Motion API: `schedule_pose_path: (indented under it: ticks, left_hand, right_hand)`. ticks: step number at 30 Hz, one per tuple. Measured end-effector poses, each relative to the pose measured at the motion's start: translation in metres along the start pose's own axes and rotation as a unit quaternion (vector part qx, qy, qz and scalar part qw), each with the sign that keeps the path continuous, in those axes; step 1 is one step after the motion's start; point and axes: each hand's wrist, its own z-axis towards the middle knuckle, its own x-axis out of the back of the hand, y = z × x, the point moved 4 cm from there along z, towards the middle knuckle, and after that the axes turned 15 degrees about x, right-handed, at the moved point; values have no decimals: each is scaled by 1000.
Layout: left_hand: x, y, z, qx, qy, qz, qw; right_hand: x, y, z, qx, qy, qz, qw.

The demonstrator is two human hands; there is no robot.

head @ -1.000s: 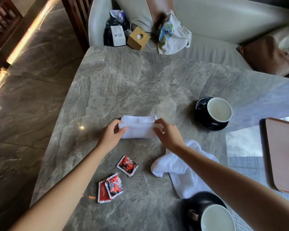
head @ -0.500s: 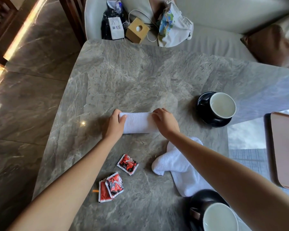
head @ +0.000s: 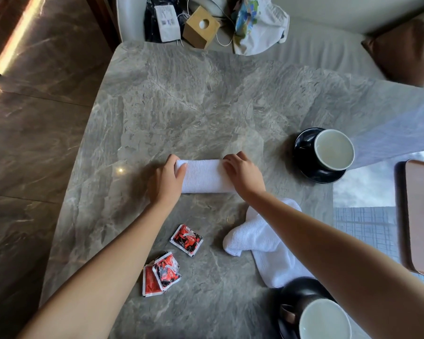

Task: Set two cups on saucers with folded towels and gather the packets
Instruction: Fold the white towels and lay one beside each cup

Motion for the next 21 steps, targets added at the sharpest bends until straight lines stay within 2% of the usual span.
schedule_pose_path:
  ticks: [10,21]
  left_hand:
    - [-6,-6,-6,-28,18,-22,999]
    - [-1,-5,5,36,4,-49,998]
  right_hand:
    - [-4,2,-3,4,17,-10,1000]
    - [5,-11,0,-30,50,8,998]
